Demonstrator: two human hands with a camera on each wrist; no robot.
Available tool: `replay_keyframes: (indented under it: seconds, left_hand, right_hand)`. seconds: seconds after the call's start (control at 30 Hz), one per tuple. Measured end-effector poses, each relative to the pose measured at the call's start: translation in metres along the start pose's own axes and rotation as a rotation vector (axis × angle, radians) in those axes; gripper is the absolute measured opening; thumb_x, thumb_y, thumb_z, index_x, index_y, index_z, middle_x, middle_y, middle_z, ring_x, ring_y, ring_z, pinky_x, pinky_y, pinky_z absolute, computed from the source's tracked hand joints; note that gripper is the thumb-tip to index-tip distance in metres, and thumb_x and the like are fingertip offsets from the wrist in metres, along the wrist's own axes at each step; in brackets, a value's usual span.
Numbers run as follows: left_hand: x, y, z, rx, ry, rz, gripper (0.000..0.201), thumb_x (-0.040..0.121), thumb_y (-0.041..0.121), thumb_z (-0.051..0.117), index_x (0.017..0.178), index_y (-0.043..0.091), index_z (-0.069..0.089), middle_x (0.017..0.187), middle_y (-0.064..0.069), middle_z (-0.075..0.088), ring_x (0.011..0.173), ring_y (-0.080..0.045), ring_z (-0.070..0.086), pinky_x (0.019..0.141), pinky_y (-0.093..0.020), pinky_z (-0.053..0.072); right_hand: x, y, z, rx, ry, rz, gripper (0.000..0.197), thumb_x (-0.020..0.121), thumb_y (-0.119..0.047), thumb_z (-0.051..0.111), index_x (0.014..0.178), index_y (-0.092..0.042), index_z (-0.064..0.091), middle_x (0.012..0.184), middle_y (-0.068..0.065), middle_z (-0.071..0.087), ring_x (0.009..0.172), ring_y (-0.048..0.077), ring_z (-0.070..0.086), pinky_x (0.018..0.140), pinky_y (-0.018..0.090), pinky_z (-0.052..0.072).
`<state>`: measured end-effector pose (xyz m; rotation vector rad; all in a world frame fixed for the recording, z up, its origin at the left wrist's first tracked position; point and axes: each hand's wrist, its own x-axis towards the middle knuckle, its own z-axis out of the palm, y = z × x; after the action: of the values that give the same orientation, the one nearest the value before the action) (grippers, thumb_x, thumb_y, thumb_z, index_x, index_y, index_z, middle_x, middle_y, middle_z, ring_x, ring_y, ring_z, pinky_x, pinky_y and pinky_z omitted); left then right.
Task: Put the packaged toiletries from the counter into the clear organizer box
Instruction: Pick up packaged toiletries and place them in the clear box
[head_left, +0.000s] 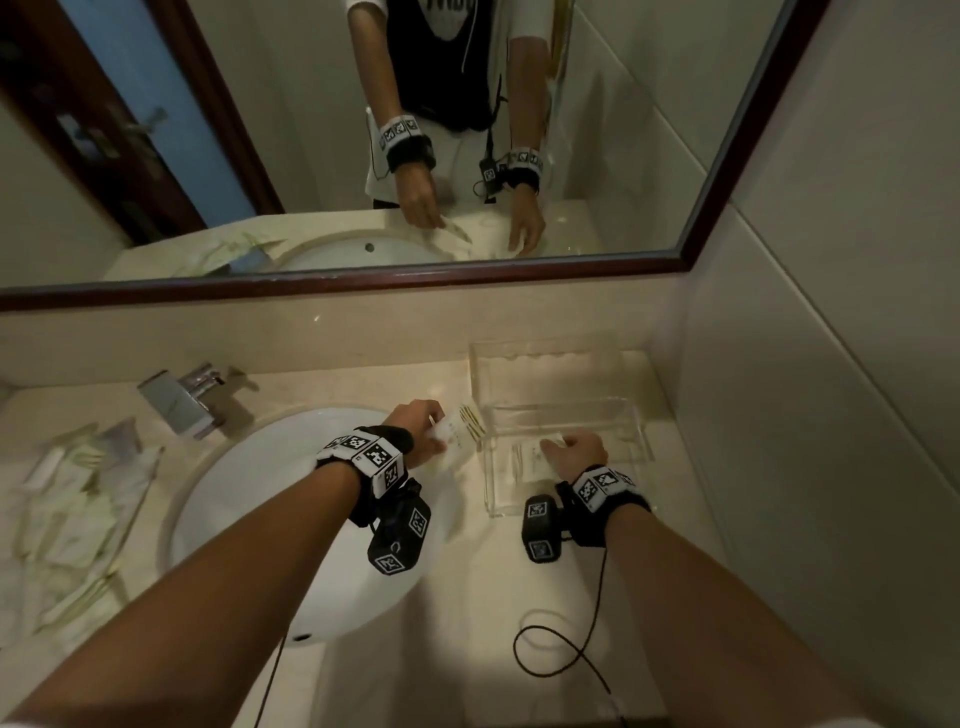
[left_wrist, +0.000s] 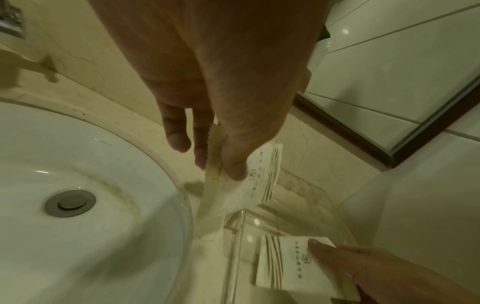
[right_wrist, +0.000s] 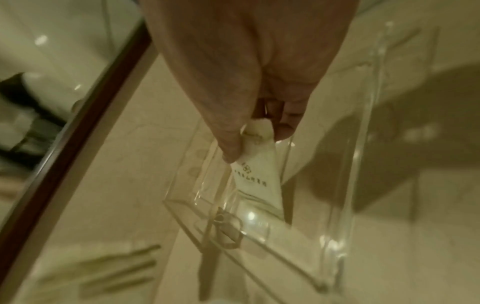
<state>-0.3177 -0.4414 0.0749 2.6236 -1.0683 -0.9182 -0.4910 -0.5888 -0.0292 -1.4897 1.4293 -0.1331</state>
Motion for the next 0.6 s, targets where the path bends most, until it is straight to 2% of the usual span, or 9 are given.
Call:
replay_keyframes:
  seconds: [0.03,0.07,0.13,0.23,0.3,0.37,0.47,0.57,0.6]
  left_hand:
    - [0.002,-0.001,0.001,0.002,-0.002,-0.003,0.026,0.081,0.015,0.067,0.105,0.013,0.058,0.111,-0.012,0.064,0.095,-0.028,0.06,0.071,-0.028,0.044]
    - [0.003,-0.001,0.001,0.006,-0.003,-0.006,0.026,0.081,0.015,0.067,0.105,0.012,0.058,0.111,-0.012,0.064,0.098,-0.029,0.061,0.072,-0.027,0.044]
    - [0.006,-0.003,0.003,0.015,-0.003,-0.014,0.026,0.081,0.015,0.067,0.105,0.012,0.058,0.112,-0.012,0.064,0.098,-0.029,0.06,0.073,-0.028,0.045]
    - [0.009,-0.006,0.005,0.02,-0.007,-0.03,0.025,0.081,0.015,0.067,0.104,0.013,0.059,0.112,-0.012,0.064,0.087,-0.025,0.055,0.071,-0.029,0.044]
    - [0.012,-0.007,0.005,0.024,-0.008,-0.035,0.025,0.081,0.015,0.067,0.105,0.013,0.059,0.112,-0.012,0.064,0.085,-0.024,0.053,0.07,-0.028,0.043]
    - [0.014,-0.008,0.005,0.024,-0.002,-0.037,0.025,0.081,0.015,0.066,0.105,0.013,0.059,0.111,-0.012,0.064,0.084,-0.024,0.053,0.07,-0.028,0.043]
    - [0.016,-0.009,0.003,0.015,0.002,-0.036,0.025,0.081,0.015,0.067,0.104,0.013,0.059,0.111,-0.011,0.064,0.084,-0.022,0.053,0.068,-0.028,0.043]
    - [0.018,-0.011,0.002,0.006,-0.001,-0.033,0.025,0.081,0.014,0.066,0.105,0.012,0.058,0.111,-0.011,0.064,0.084,-0.021,0.053,0.067,-0.027,0.043]
    - [0.018,-0.011,0.002,0.001,-0.002,-0.037,0.025,0.081,0.014,0.066,0.105,0.012,0.058,0.111,-0.01,0.064,0.084,-0.021,0.053,0.066,-0.026,0.043]
  right_hand:
    - [0.003,0.002,0.003,0.039,-0.009,0.022,0.036,0.083,-0.032,0.07,0.101,-0.001,0.07,0.1,0.013,0.07,0.096,0.03,0.066,0.089,0.037,0.054]
    - [0.009,0.004,0.006,0.087,-0.017,0.048,0.04,0.084,-0.034,0.068,0.106,-0.001,0.07,0.103,0.012,0.071,0.097,0.03,0.067,0.091,0.04,0.055]
    - [0.016,0.005,0.009,0.149,-0.011,0.102,0.047,0.088,-0.033,0.063,0.124,-0.001,0.063,0.122,0.015,0.067,0.11,0.032,0.064,0.099,0.041,0.05]
    - [0.019,0.001,0.013,0.222,0.008,0.172,0.05,0.096,-0.028,0.056,0.137,0.001,0.05,0.139,0.017,0.054,0.127,0.035,0.052,0.108,0.038,0.041]
    - [0.021,0.003,0.019,0.248,-0.043,0.186,0.051,0.093,-0.025,0.059,0.137,0.0,0.048,0.128,0.021,0.058,0.119,0.039,0.057,0.106,0.043,0.044]
    - [0.024,0.008,0.024,0.292,-0.084,0.201,0.051,0.084,-0.02,0.067,0.128,0.001,0.054,0.106,0.02,0.066,0.099,0.039,0.066,0.096,0.051,0.052]
    - [0.024,0.006,0.024,0.175,-0.094,0.21,0.034,0.082,-0.009,0.066,0.113,-0.003,0.055,0.102,0.015,0.063,0.096,0.033,0.062,0.092,0.039,0.05]
    - [0.035,0.006,0.03,0.139,-0.098,0.204,0.042,0.082,-0.008,0.07,0.119,0.005,0.055,0.099,0.012,0.063,0.086,0.027,0.06,0.083,0.028,0.054]
    - [0.037,0.005,0.032,0.122,-0.107,0.192,0.041,0.082,-0.008,0.071,0.118,0.006,0.056,0.098,0.012,0.063,0.083,0.026,0.06,0.074,0.023,0.056]
